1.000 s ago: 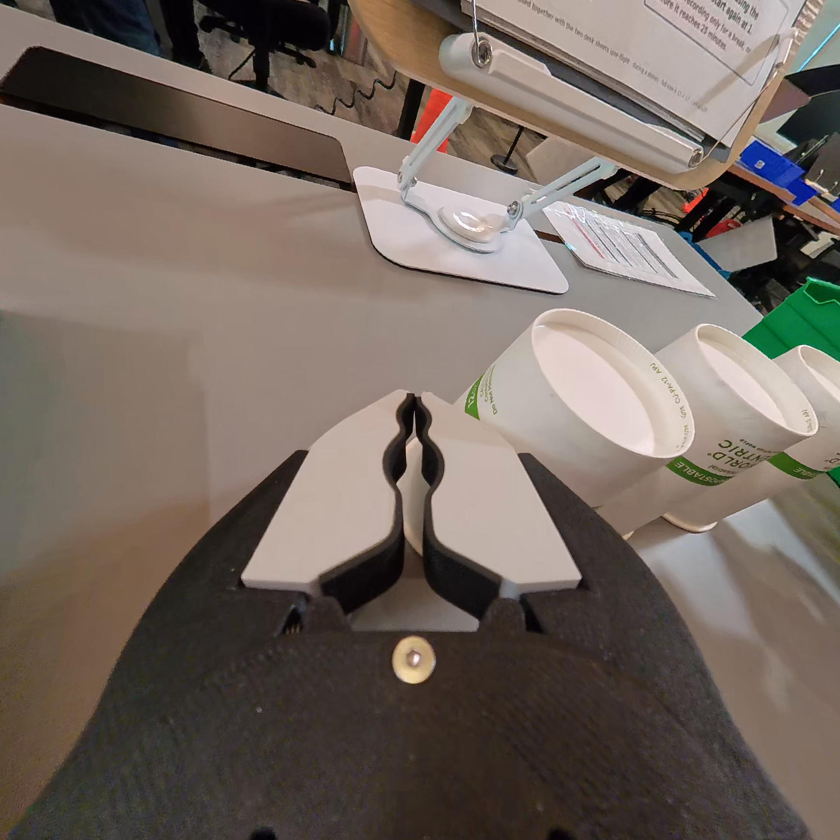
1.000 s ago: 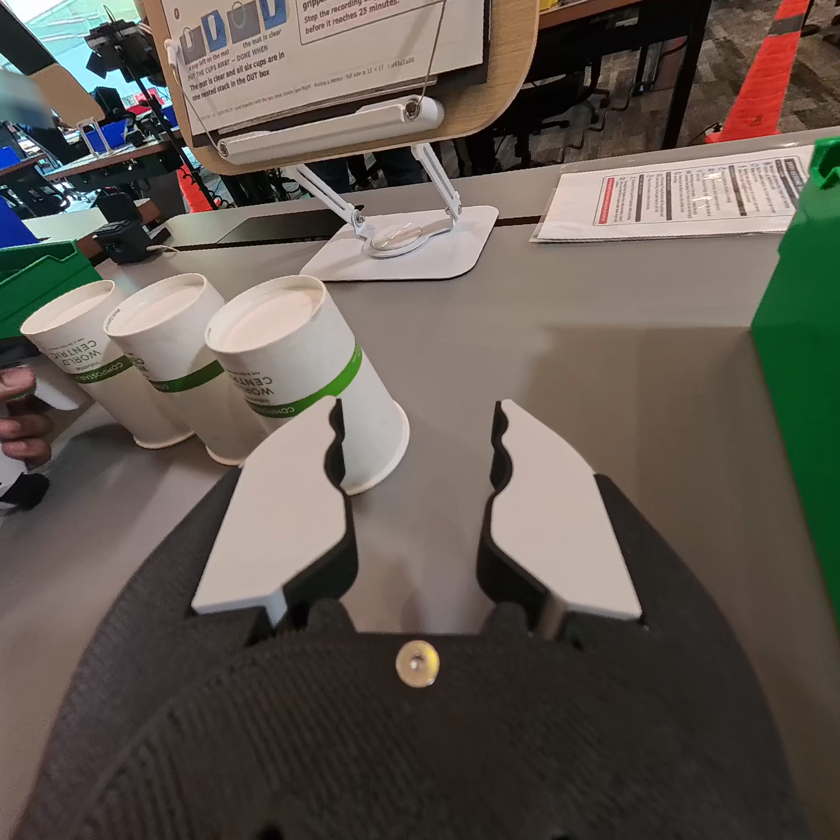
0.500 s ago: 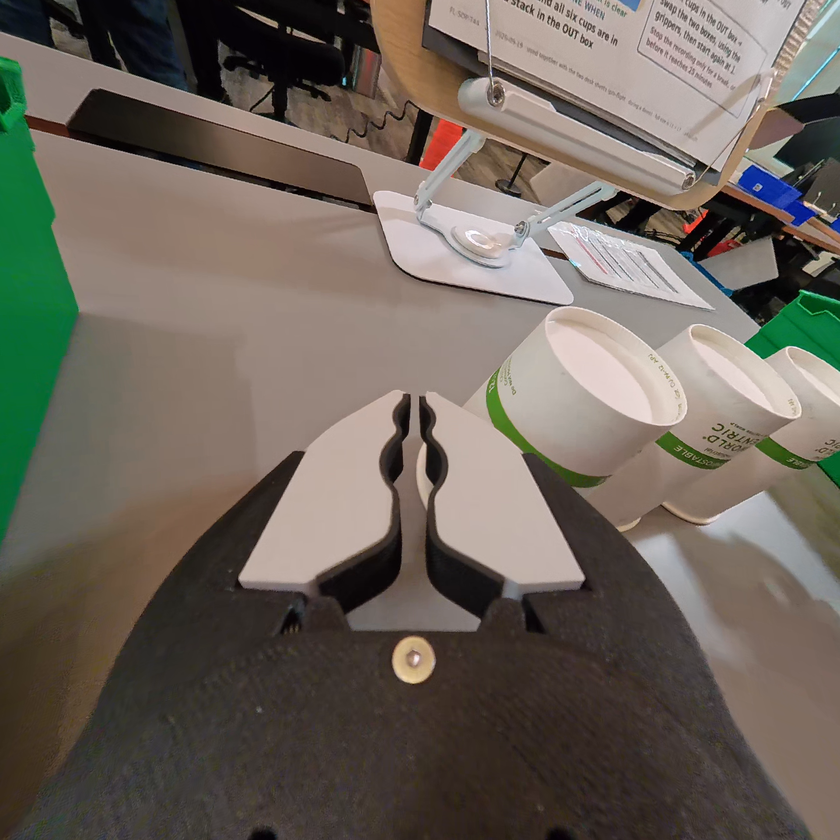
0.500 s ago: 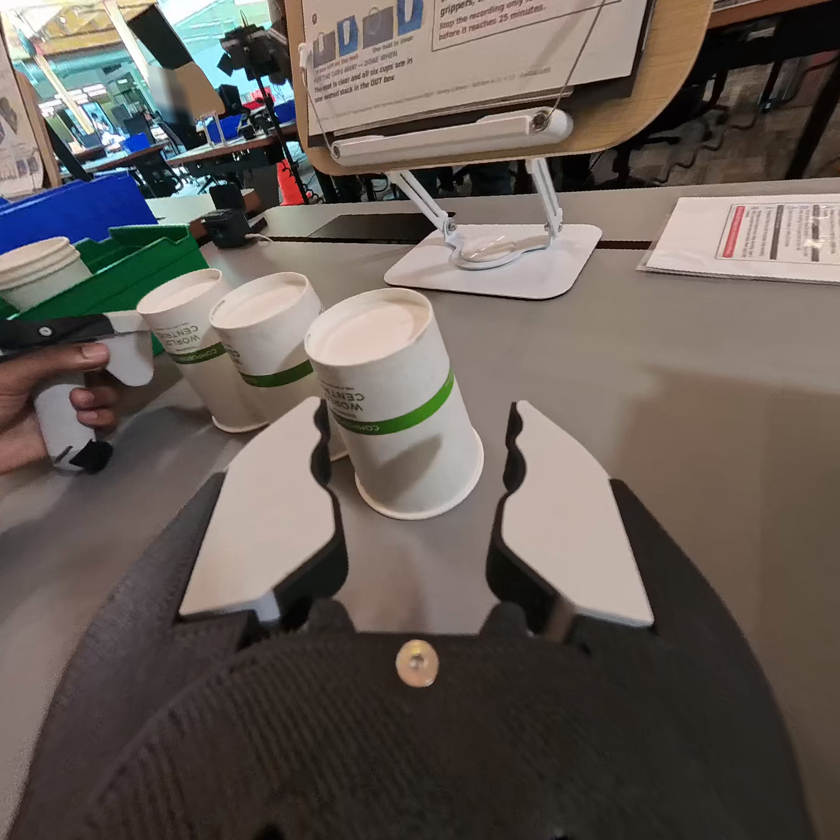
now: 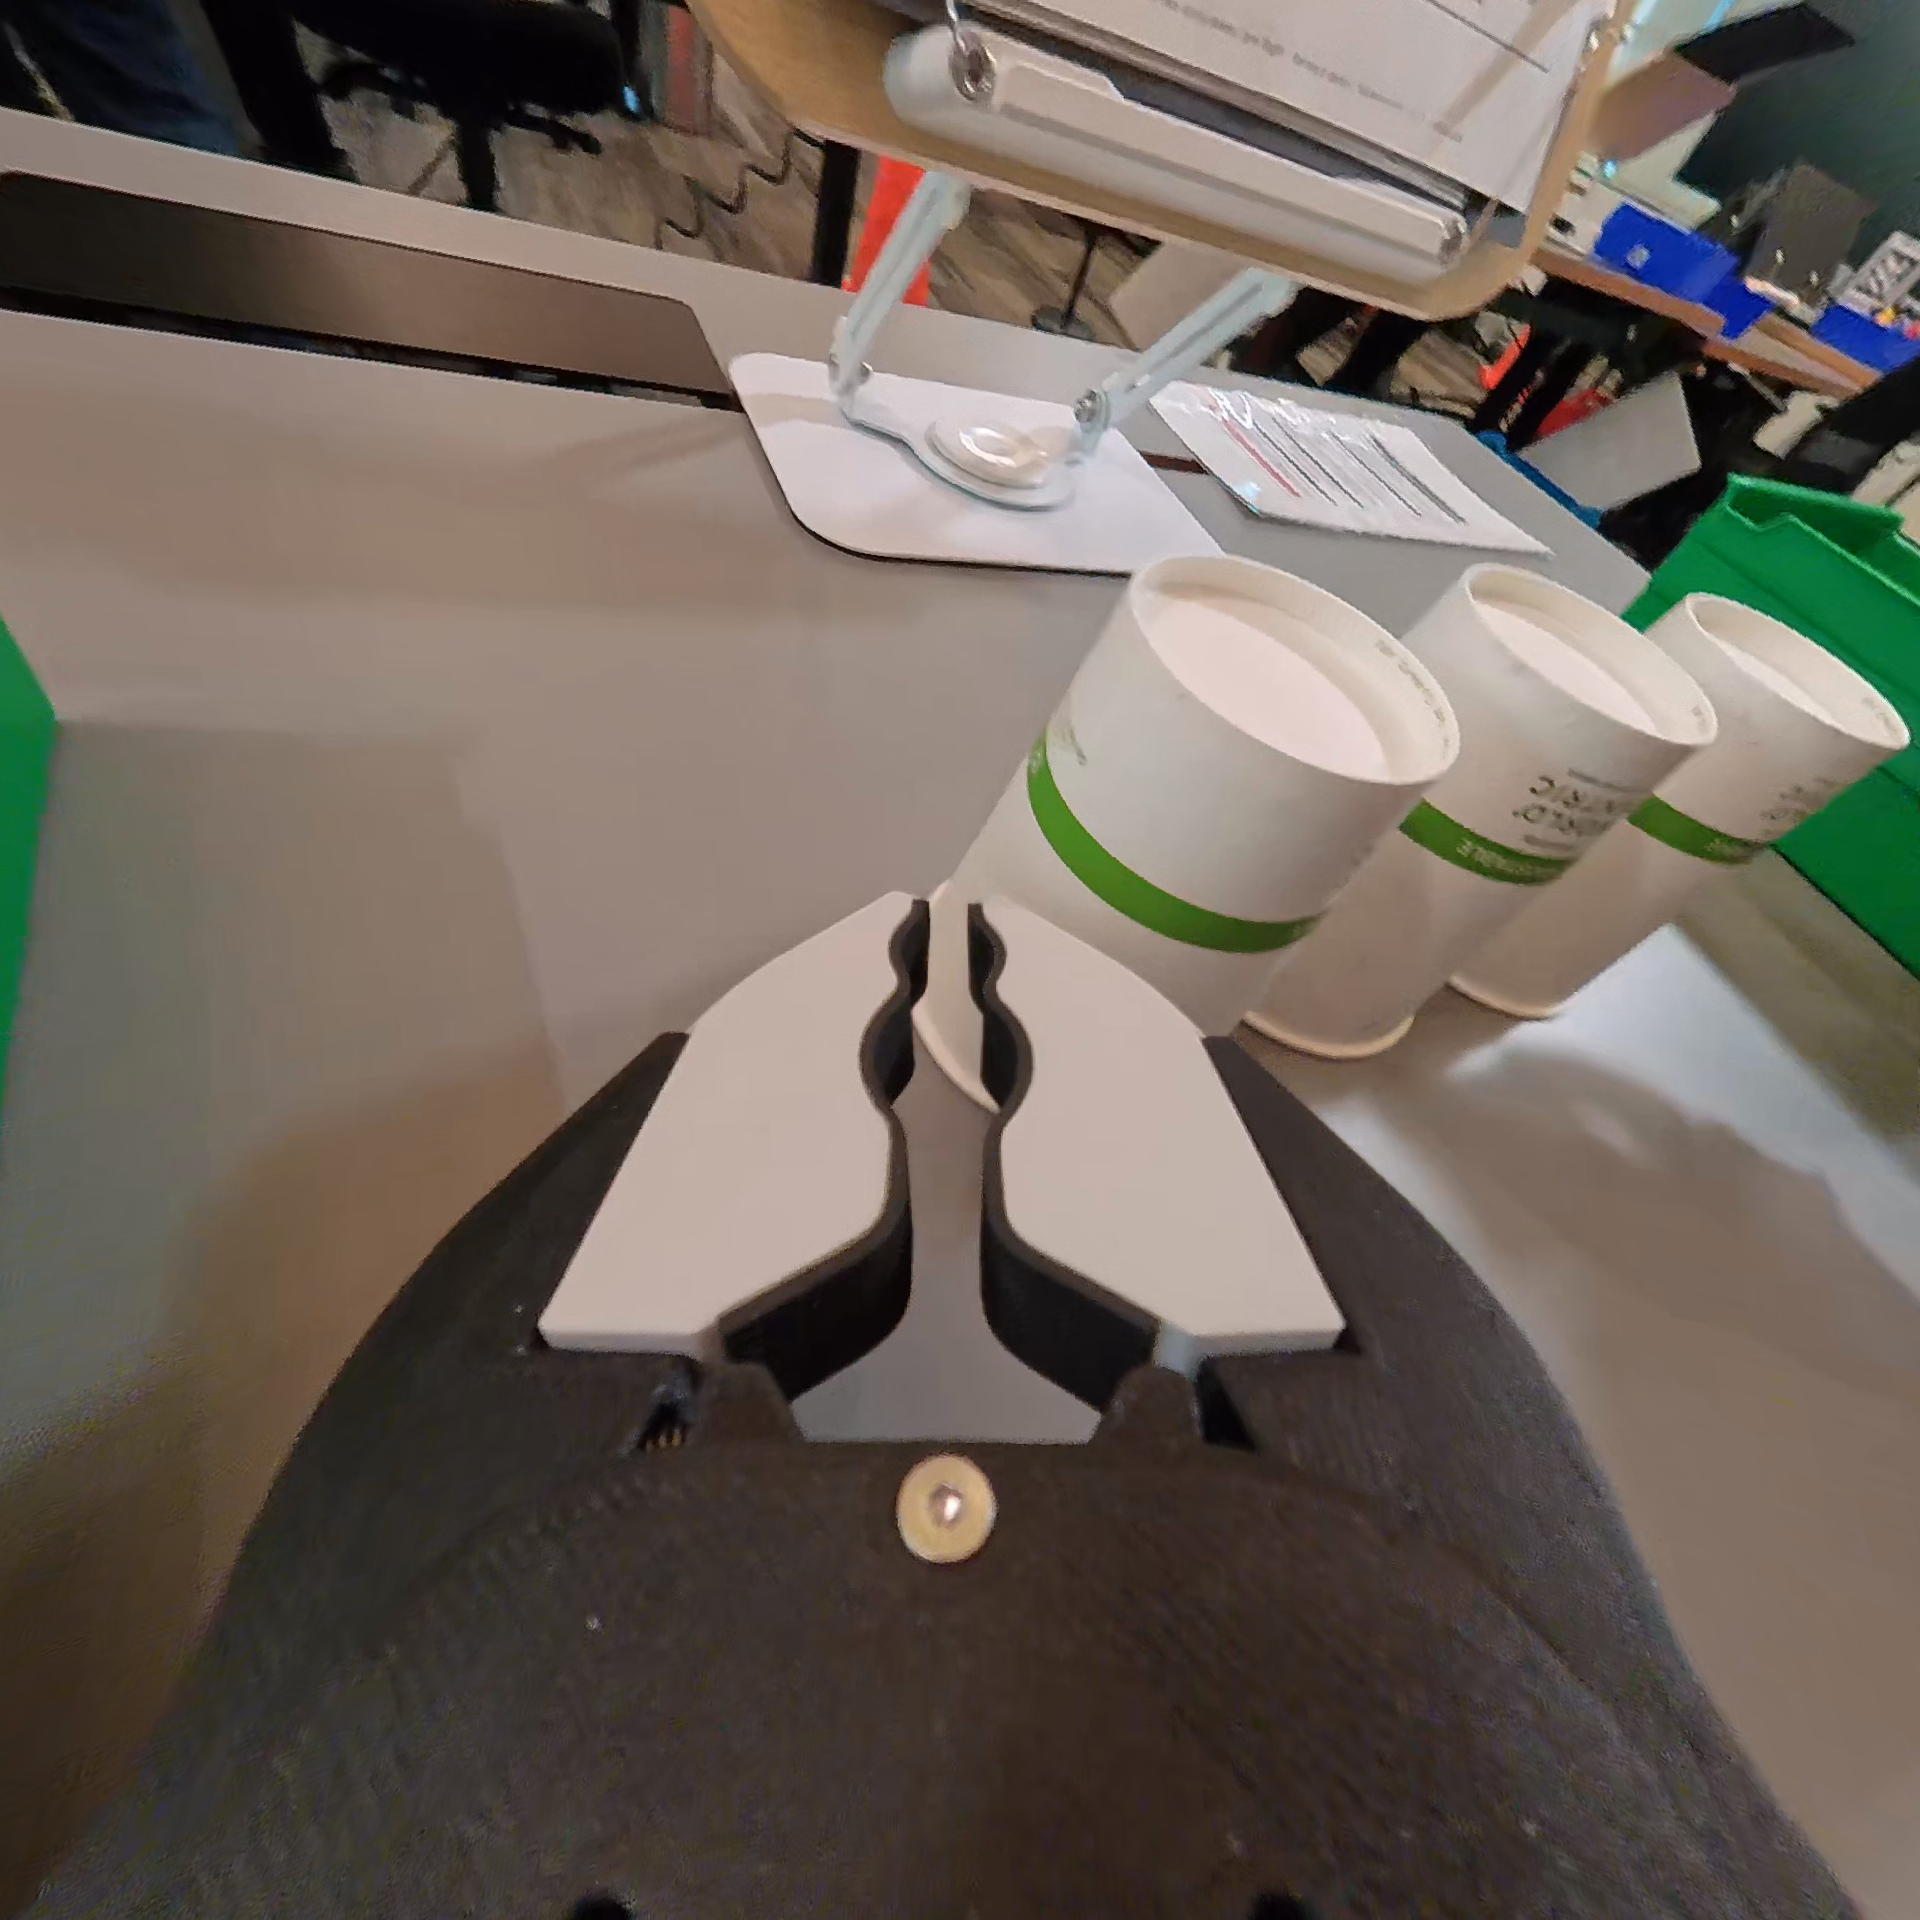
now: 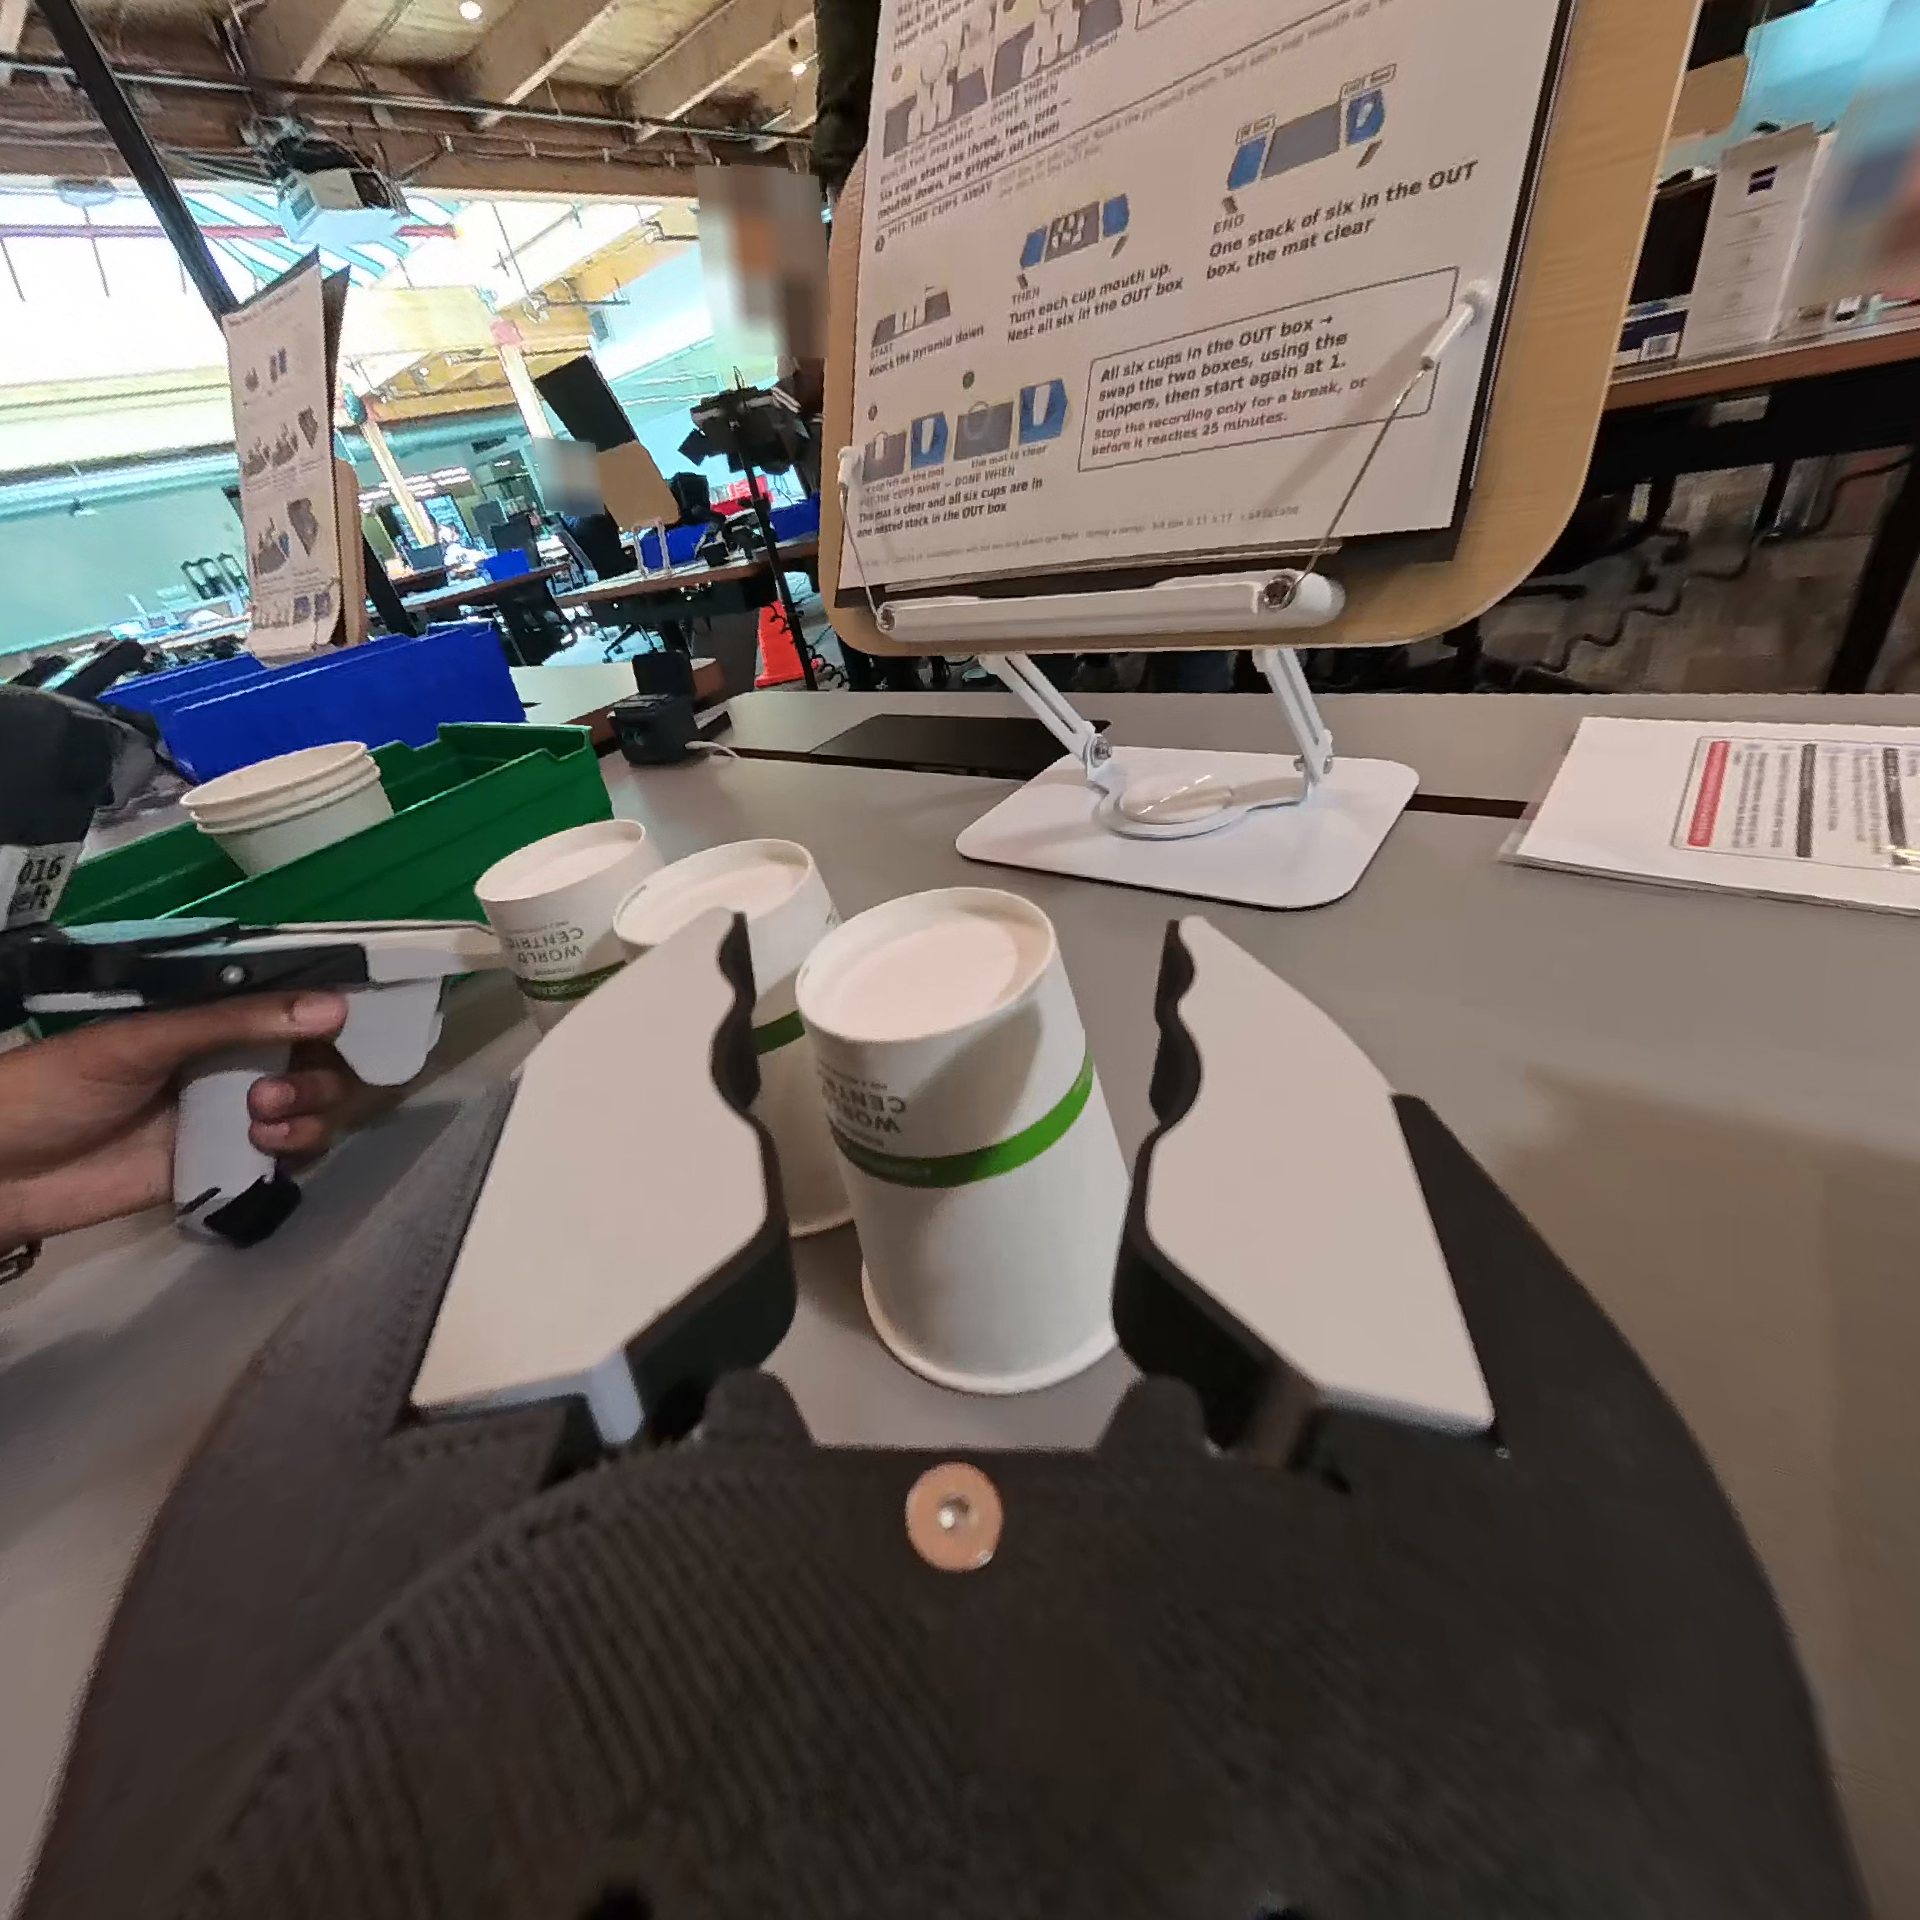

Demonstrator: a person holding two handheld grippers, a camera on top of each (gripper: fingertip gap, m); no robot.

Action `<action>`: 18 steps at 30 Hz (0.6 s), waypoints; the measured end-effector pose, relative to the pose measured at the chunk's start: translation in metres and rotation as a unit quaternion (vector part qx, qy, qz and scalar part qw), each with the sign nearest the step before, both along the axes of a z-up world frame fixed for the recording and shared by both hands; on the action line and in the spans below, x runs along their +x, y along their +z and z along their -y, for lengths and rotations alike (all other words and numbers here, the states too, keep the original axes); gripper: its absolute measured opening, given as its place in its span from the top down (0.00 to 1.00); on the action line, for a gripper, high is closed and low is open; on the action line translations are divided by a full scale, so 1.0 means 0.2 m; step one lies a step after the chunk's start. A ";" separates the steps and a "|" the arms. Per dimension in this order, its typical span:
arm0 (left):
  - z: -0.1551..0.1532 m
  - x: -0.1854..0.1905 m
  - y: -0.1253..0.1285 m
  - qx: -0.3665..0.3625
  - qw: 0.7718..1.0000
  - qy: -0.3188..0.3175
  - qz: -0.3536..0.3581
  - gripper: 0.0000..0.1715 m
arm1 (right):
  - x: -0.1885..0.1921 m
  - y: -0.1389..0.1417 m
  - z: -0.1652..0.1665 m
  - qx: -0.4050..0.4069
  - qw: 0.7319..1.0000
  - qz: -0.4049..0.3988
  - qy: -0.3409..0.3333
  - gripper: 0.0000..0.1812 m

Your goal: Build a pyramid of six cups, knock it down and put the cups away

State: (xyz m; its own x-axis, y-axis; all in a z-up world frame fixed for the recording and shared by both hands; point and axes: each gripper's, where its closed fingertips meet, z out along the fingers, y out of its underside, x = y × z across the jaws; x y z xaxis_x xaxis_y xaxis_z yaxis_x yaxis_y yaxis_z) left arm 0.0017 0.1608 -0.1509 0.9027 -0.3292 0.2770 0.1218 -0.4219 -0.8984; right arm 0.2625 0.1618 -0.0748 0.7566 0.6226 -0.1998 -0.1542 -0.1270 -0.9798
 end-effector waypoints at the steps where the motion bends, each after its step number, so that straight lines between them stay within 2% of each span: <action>1: 0.01 0.01 -0.01 -0.004 1.000 -0.009 -0.002 0.95 | 0.00 0.00 -0.01 -0.002 1.000 -0.002 -0.001 0.58; 6: 0.04 0.01 0.01 0.004 1.000 -0.013 -0.005 0.94 | -0.02 0.00 -0.03 -0.001 1.000 -0.005 -0.002 0.58; 9: 0.03 -0.01 0.07 0.032 0.999 -0.008 -0.002 0.93 | 0.00 0.02 -0.02 0.010 1.000 -0.005 -0.010 0.59; 14: 0.07 -0.08 0.45 0.154 0.987 0.001 0.044 0.91 | 0.03 0.03 -0.03 0.009 1.000 -0.018 -0.021 0.61; 18: 0.09 -0.34 0.70 0.194 0.980 0.038 -0.019 0.90 | 0.04 0.01 -0.03 0.001 0.999 -0.025 -0.023 0.61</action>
State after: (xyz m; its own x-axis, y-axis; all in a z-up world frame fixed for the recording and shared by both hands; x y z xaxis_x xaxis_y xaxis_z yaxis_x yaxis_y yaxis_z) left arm -0.0665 0.1426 -0.0101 0.9362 -0.3340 0.1091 0.1024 -0.0378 -0.9940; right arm 0.2707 0.1687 -0.0718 0.7738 0.5879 -0.2359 -0.2077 -0.1163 -0.9713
